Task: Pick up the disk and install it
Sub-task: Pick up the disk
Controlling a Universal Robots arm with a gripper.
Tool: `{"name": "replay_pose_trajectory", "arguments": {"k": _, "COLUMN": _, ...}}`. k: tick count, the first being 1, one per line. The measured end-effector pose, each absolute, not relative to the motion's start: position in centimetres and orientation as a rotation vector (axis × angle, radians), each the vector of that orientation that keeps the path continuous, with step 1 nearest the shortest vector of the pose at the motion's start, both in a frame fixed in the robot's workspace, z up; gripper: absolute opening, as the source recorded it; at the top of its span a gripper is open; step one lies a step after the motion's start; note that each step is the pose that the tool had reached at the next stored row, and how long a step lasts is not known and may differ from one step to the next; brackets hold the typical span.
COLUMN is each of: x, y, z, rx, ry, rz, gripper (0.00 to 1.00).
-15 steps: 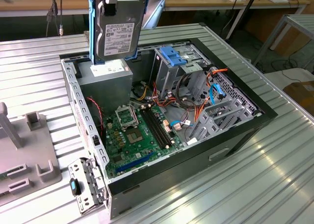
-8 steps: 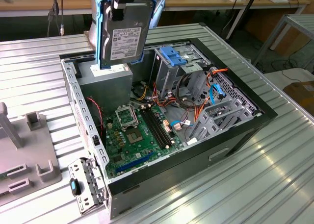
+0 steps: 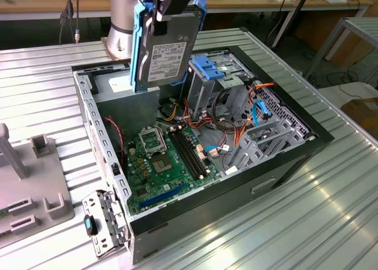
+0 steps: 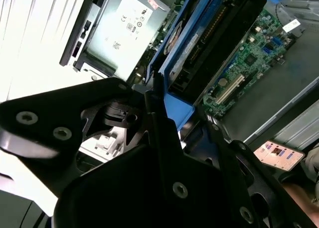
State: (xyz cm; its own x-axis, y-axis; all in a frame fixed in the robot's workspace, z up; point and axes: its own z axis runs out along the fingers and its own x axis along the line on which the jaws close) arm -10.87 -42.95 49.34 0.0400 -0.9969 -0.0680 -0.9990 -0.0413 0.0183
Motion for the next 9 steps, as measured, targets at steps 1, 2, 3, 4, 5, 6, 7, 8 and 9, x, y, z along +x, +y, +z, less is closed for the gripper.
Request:
{"name": "replay_pose_trajectory", "arguments": {"k": 1, "x": -10.6, "y": -43.2, "z": 49.3, "rx": -2.241, "ry": 2.151, "rz": 0.096, "gripper": 0.37}}
{"name": "replay_pose_trajectory", "arguments": {"k": 2, "x": -10.4, "y": -43.4, "z": 49.3, "rx": -2.241, "ry": 2.151, "rz": 0.096, "gripper": 0.37}}
{"name": "replay_pose_trajectory", "arguments": {"k": 3, "x": -10.2, "y": -43.5, "z": 49.3, "rx": -2.241, "ry": 2.151, "rz": 0.096, "gripper": 0.37}}
{"name": "replay_pose_trajectory", "arguments": {"k": 4, "x": -10.0, "y": -43.8, "z": 49.3, "rx": -2.241, "ry": 2.151, "rz": 0.096, "gripper": 0.37}}
{"name": "replay_pose_trajectory", "arguments": {"k": 5, "x": -9.7, "y": -44.1, "z": 49.3, "rx": -2.241, "ry": 2.151, "rz": 0.096, "gripper": 0.37}}
{"name": "replay_pose_trajectory", "arguments": {"k": 6, "x": -9.6, "y": -44.3, "z": 49.3, "rx": -2.241, "ry": 2.151, "rz": 0.096, "gripper": 0.37}}
{"name": "replay_pose_trajectory", "arguments": {"k": 7, "x": -9.5, "y": -44.5, "z": 49.3, "rx": -2.241, "ry": 2.151, "rz": 0.096, "gripper": 0.37}}
{"name": "replay_pose_trajectory", "arguments": {"k": 8, "x": -9.4, "y": -44.7, "z": 49.3, "rx": -2.241, "ry": 2.152, "rz": 0.096, "gripper": 0.37}}
{"name": "replay_pose_trajectory", "arguments": {"k": 9, "x": -9.3, "y": -45.1, "z": 49.3, "rx": -2.241, "ry": 2.152, "rz": 0.096, "gripper": 0.37}}
